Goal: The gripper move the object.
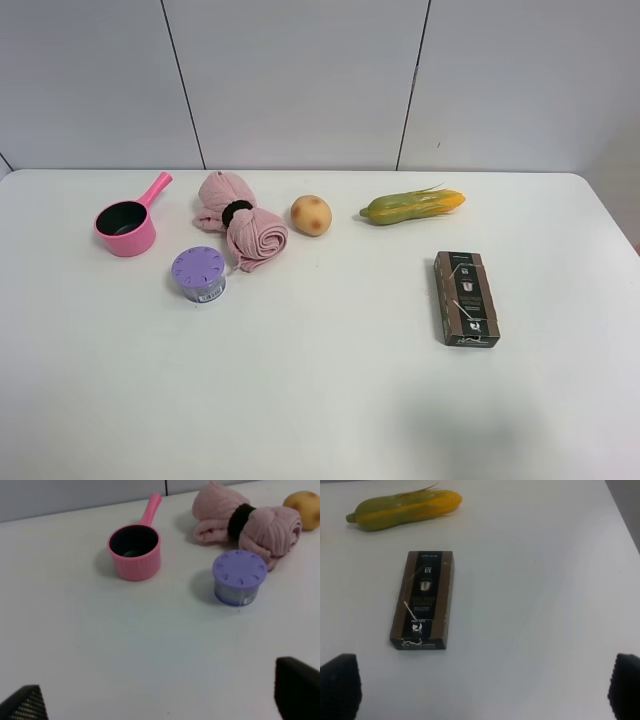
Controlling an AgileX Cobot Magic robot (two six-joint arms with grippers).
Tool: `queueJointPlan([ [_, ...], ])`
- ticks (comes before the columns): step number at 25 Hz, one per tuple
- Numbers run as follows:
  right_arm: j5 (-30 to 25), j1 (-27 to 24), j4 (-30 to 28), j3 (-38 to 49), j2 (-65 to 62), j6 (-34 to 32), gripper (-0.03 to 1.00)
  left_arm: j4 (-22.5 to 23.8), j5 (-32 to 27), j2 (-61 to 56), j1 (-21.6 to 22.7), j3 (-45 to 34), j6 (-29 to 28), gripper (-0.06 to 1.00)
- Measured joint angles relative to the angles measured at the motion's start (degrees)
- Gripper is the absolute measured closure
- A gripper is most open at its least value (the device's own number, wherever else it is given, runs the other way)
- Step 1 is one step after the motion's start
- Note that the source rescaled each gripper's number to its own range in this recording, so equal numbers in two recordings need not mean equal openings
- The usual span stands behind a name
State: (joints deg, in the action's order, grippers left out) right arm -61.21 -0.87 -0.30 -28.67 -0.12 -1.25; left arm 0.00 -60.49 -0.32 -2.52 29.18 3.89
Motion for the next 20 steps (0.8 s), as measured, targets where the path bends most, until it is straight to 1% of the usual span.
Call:
queueJointPlan([
  [20, 0.00, 0.00, -0.05, 0.00, 0.00, -0.04, -0.03, 0.00, 0.00, 0.00, 0.00, 0.00, 0.00, -0.06],
])
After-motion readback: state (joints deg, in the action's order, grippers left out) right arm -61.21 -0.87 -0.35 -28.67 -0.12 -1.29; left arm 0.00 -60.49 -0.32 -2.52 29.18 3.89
